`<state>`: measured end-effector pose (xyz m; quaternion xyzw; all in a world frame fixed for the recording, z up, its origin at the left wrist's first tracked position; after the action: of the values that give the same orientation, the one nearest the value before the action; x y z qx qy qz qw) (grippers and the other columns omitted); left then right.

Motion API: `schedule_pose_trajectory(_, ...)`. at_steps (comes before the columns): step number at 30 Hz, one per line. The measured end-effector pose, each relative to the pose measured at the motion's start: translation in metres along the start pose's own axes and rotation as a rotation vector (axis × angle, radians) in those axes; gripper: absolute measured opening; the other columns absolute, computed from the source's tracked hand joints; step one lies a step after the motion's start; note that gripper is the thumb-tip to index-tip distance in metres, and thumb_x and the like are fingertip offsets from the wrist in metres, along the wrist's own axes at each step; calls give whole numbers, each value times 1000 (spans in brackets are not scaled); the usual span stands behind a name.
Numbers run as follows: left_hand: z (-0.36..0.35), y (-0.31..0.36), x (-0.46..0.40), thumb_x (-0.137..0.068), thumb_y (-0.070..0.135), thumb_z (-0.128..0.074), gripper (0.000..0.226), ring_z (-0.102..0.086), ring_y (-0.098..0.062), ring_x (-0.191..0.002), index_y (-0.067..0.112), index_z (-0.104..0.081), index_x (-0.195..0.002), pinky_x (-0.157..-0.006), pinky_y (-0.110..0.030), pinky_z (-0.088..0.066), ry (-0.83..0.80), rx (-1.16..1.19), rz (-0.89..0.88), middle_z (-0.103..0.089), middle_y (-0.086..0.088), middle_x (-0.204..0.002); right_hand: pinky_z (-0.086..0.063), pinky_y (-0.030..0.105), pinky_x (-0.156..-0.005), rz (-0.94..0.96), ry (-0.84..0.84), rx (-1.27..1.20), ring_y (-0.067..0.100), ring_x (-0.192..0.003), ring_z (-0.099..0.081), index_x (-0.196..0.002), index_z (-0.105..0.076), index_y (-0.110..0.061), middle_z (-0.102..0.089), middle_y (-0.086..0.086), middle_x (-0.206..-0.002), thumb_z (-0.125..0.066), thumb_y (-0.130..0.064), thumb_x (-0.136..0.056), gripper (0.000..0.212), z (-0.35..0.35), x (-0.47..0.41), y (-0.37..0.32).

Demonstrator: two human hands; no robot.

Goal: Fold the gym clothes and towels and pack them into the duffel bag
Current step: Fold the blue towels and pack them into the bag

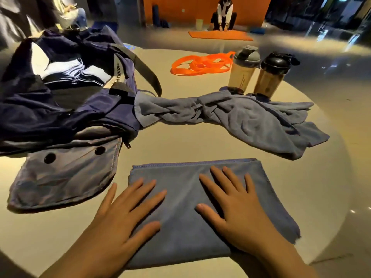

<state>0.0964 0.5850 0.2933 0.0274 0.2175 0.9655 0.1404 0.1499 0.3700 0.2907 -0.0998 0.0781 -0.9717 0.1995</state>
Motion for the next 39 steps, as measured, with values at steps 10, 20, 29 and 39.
schedule_pose_trajectory(10,-3,-11,-6,-89,77,-25,72,-16,-9,-144,38,-24,-150,-106,-28,-17,-147,-131,163,-23,6,-158,-3,58,-111,74,76,76,20,-148,-4,-145,-13,-56,-8,-15,-159,-13,-87,-80,72,0,-4,15)
schedule_pose_trajectory(20,9,7,-4,-57,78,-59,80,-29,16,-120,63,-23,-126,-89,-10,-31,165,212,572,-23,41,-129,-14,64,-102,127,245,-3,29,-129,-37,-133,-49,-32,-53,5,-139,-17,-78,-86,73,-10,-10,15)
schedule_pose_trajectory(29,9,10,2,-71,54,-75,77,-43,-2,-106,55,-31,-134,-85,-24,-38,223,263,695,-39,24,-127,-17,68,-102,127,177,2,33,-132,-38,-135,-54,-29,-47,5,-144,-16,-74,-88,75,-9,-6,15)
schedule_pose_trajectory(39,12,-2,-20,-68,18,-84,68,-54,9,-102,58,-54,-113,-82,-17,-47,168,682,501,-53,36,-110,-16,62,-105,86,109,37,21,-138,-28,-143,-39,-38,-38,-4,-150,-20,-76,-89,68,-3,-2,15)
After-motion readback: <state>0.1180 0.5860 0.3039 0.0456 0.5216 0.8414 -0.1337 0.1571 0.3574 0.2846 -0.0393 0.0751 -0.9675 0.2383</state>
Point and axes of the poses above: each hand's wrist, its own x-axis away from the middle knuckle, its own z-axis out of the back of the hand, y = z × x, the point moved 6 cm from there along -x, towards the middle knuckle
